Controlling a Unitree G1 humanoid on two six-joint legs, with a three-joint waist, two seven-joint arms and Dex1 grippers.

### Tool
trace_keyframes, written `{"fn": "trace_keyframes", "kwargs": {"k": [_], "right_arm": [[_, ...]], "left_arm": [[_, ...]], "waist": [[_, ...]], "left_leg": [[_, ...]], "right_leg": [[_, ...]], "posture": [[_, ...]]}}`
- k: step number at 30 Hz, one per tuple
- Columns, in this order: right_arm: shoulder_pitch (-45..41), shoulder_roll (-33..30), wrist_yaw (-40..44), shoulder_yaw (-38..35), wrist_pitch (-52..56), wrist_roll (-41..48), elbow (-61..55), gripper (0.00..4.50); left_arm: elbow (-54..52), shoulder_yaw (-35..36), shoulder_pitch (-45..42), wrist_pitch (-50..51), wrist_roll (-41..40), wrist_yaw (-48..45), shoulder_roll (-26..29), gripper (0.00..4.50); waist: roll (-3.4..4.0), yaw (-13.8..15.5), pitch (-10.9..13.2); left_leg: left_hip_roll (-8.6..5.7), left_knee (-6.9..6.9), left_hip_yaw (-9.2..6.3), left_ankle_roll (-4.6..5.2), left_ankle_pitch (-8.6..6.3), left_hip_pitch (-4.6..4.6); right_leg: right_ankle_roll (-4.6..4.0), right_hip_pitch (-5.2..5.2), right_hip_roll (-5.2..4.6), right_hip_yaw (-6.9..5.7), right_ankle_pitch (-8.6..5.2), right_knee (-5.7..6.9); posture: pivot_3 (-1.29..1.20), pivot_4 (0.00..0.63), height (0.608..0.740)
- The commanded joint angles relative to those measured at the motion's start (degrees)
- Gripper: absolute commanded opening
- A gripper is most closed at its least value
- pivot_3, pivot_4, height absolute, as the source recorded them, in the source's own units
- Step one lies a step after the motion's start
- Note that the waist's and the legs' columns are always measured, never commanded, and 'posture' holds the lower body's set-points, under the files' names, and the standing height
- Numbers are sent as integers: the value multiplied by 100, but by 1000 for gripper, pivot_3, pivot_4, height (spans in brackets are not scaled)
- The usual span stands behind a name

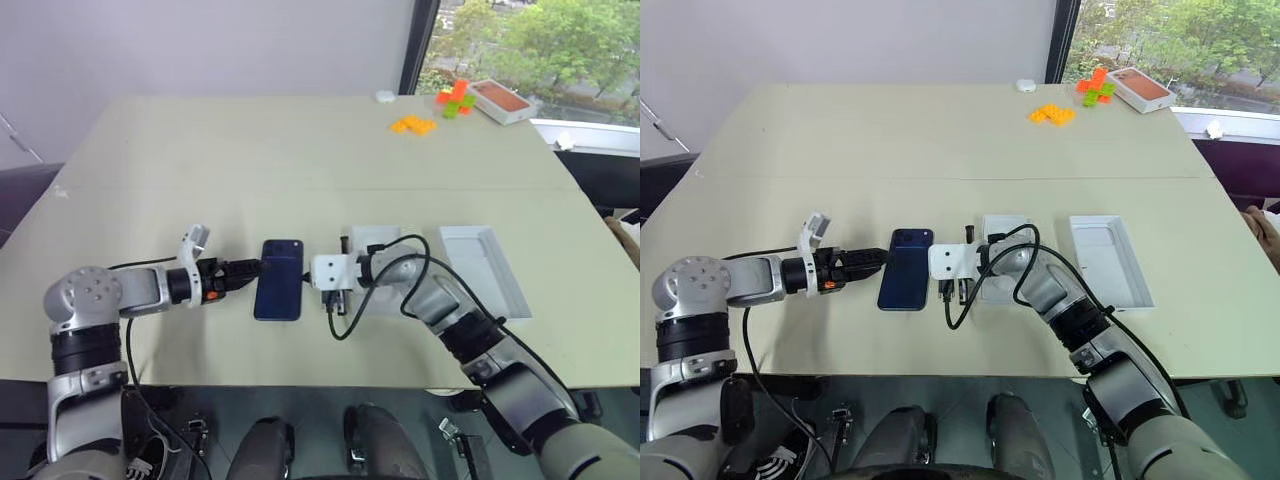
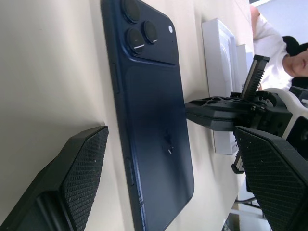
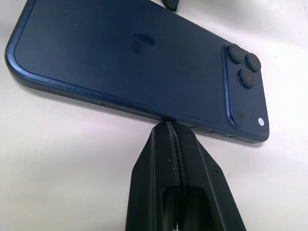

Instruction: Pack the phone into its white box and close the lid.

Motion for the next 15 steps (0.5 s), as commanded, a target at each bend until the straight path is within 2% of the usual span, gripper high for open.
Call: {"fn": "trace_keyframes", "kwargs": {"k": [1, 6, 15], "right_arm": [[-66, 134, 16, 94, -86, -18, -44, 0], [-41, 115, 38, 74, -120, -29, -16, 0], [-62, 128, 39, 41, -143, -33, 47, 0]], "left_arm": [[204, -107, 54, 356, 164, 181, -292, 4406], [72, -10, 13, 438, 131, 306, -618, 4406], [-43, 35, -126, 438, -470, 565, -592, 4406]], "waist": [[-1, 0, 0], [1, 12, -3], [2, 14, -3]], "left_leg": [[0, 0, 0, 0, 0, 0], [-3, 4, -1, 1, 1, 1], [-6, 5, -6, 0, 4, 1]], "right_leg": [[0, 1, 0, 0, 0, 0], [1, 4, -2, 0, 1, -1], [7, 8, -5, 0, 4, -2]], "posture": [[0, 150, 740], [0, 150, 740], [0, 150, 740]]}}
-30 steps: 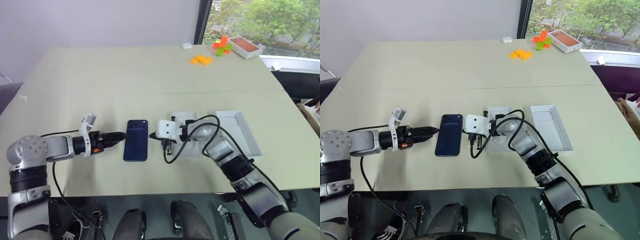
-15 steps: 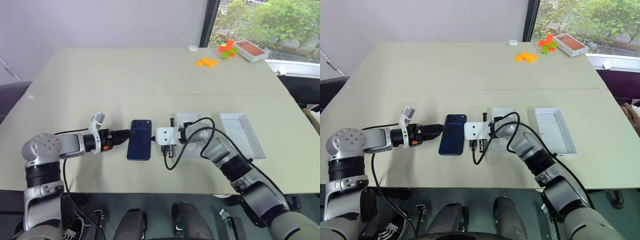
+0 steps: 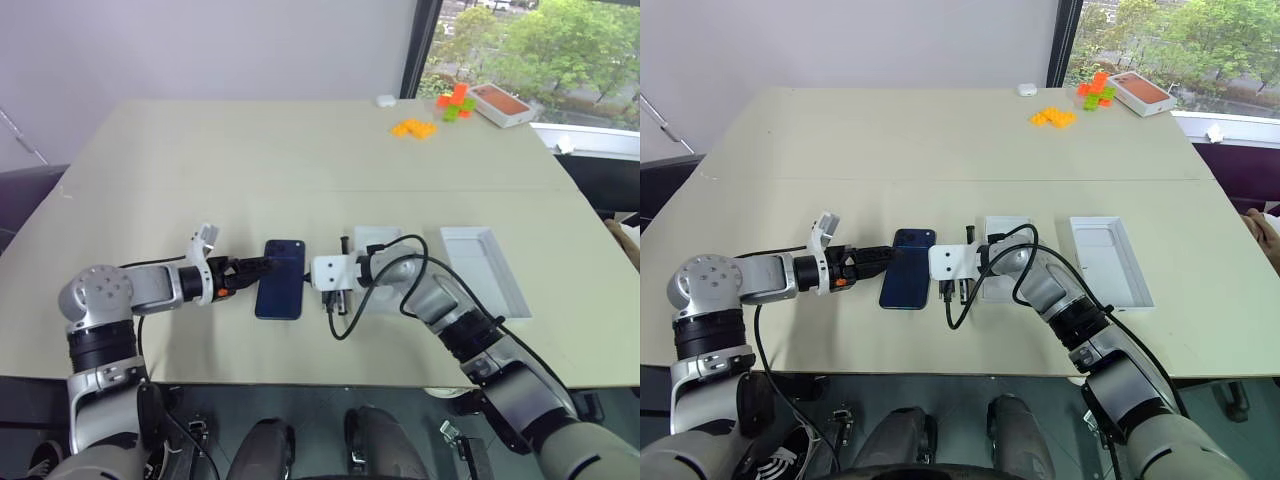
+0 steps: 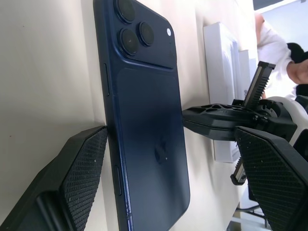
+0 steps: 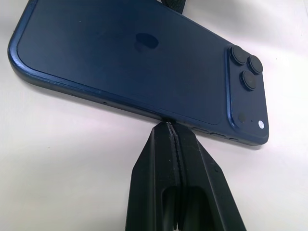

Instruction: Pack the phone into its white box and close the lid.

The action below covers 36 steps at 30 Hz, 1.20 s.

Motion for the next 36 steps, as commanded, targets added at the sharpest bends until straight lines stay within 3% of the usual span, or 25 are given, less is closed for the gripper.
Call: {"fn": "trace_keyframes", "kwargs": {"k": [1, 15, 20, 30, 36], "right_arm": [[-55, 123, 21, 80, -74, 5, -27, 0], [9, 99, 24, 72, -107, -29, -68, 0], [-7, 115, 19, 77, -117, -36, -55, 0], [-45, 130, 31, 49, -144, -59, -25, 0], [-31, 113, 26, 34, -154, -69, -26, 0]], "left_arm": [[39, -302, 18, 207, -443, 1, -124, 4406], [-29, 120, 44, 207, -720, 127, -121, 4406], [0, 338, -43, 207, -1218, 125, -155, 4406], [-133, 166, 201, 207, -1089, 226, -44, 4406], [37, 607, 174, 203, -1407, 379, -423, 4406]], "waist": [[0, -2, 0], [-3, -21, 2], [-5, -23, 4], [-5, -28, 4], [-7, -15, 5]], "left_leg": [[0, 0, 0, 0, 0, -1], [0, -3, 0, 1, -1, -7], [1, -4, -1, 1, -1, -9], [1, -4, -1, 0, -1, -9], [1, -4, -3, 0, -1, -11]], "right_leg": [[0, -1, 0, 0, 0, 0], [0, -9, 0, -1, 0, -4], [0, -11, 0, -2, 0, -5], [0, -11, 0, -2, 0, -4], [0, -12, 0, -4, 0, -6]], "posture": [[0, 150, 740], [0, 150, 740], [0, 150, 740], [0, 150, 740], [0, 150, 740]]}}
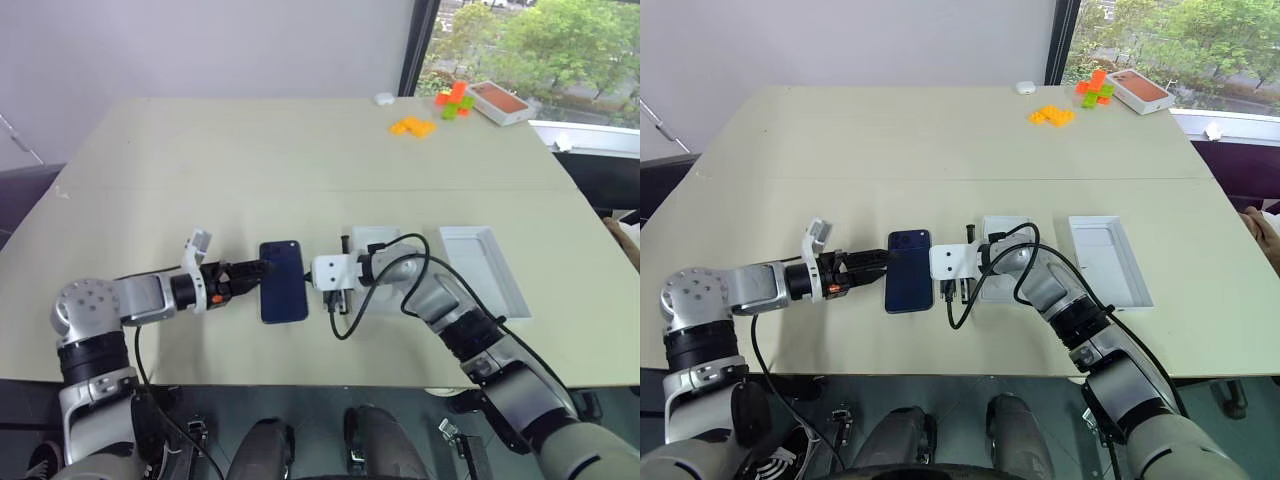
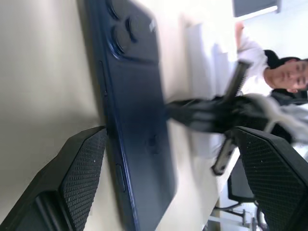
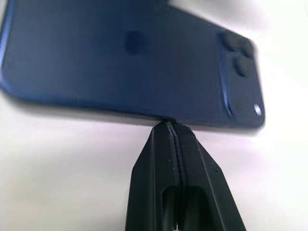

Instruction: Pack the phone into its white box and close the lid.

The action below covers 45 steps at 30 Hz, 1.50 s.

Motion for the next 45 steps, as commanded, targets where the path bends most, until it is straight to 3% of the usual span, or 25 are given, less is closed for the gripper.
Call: {"fn": "trace_keyframes", "kwargs": {"k": [1, 7, 20, 45], "right_arm": [[-31, 124, 5, 111, -67, -2, -36, 0], [-23, 139, 24, 93, -73, -22, -28, 0], [-41, 178, 18, 107, -115, -39, 17, 0], [-13, 183, 14, 102, -94, -36, -23, 0]], "left_arm": [[21, 280, -223, 59, -660, -27, -414, 4406], [-172, 279, -203, 63, -518, 30, -366, 4406], [-96, 239, -103, 63, -1253, 101, -72, 4406], [-105, 342, -31, 44, -1331, 452, -565, 4406]], "waist": [[-1, -1, 0], [-2, -14, 1], [-2, -26, 2], [-2, -7, 2]], "left_leg": [[0, 0, 0, 0, 0, -1], [0, -1, 0, -1, 0, 0], [1, -1, 0, -1, 0, 1], [0, -1, 0, -3, 1, 1]], "right_leg": [[0, 0, -1, 0, 0, 0], [0, 0, 0, 0, 0, -1], [0, 0, 0, 0, 0, -1], [0, 2, 0, 0, 0, -2]], "posture": [[0, 150, 740], [0, 150, 740], [0, 150, 740], [0, 150, 740]]}}
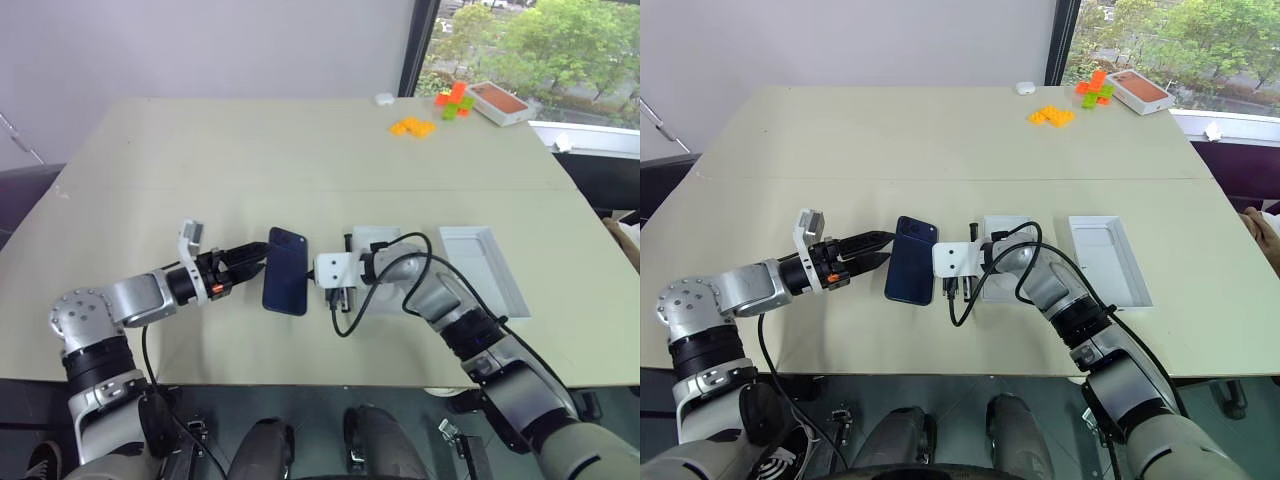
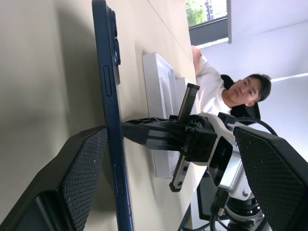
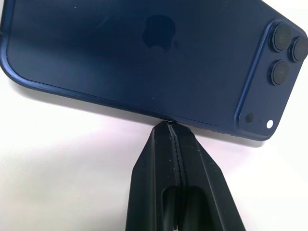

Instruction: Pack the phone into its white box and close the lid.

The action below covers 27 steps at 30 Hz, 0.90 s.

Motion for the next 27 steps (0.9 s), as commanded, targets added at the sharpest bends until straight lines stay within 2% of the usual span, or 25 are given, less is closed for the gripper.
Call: {"fn": "trace_keyframes", "kwargs": {"k": [1, 4, 7, 11, 15, 21, 27], "right_arm": [[-14, 167, 7, 156, -97, 13, -70, 0], [-5, 158, 8, 155, -96, 12, -77, 0], [-14, 148, 6, 144, -98, 13, -64, 0], [-12, 155, 10, 143, -92, 14, -79, 0], [-11, 172, 12, 126, -96, -8, -77, 0], [1, 186, 27, 101, -99, -35, -75, 0], [14, 209, 42, 104, -95, -42, -83, 0]], "left_arm": [[7, -247, -13, 142, -211, -51, -201, 4406], [134, -153, -29, 52, -186, -19, -172, 4406], [-120, -545, 151, 167, 72, -88, -104, 4406], [-162, -707, 246, 196, -135, -178, -103, 4406], [-124, -668, 190, 196, -110, -154, -49, 4406], [318, -79, -155, -273, -156, 204, -293, 4406], [-58, -326, 81, 33, -233, 135, -317, 4406]], "waist": [[0, 2, 0], [0, 0, 0], [0, -8, 0], [0, 8, 0], [-4, 4, 4], [-6, 2, 5], [-7, -65, 6]], "left_leg": [[0, 0, 0, 0, 0, 0], [0, 0, 0, 0, 0, 0], [0, 0, 0, -1, 0, 0], [0, -1, -1, 0, 0, -1], [0, -1, -3, -2, 1, -2], [0, -2, -3, -2, 1, -5], [3, -14, -1, -2, 0, -5]], "right_leg": [[0, 0, 0, 0, 0, 0], [0, 0, 0, 0, 0, 0], [0, 0, 0, 0, 0, -1], [0, 0, 0, 0, 0, -3], [0, 1, 0, 0, 0, -5], [0, -2, 0, -2, 0, -7], [1, -8, 2, -2, 0, -9]], "posture": [[0, 150, 740], [0, 150, 740], [0, 150, 740], [0, 150, 740], [0, 150, 740], [0, 150, 740], [0, 150, 740]]}}
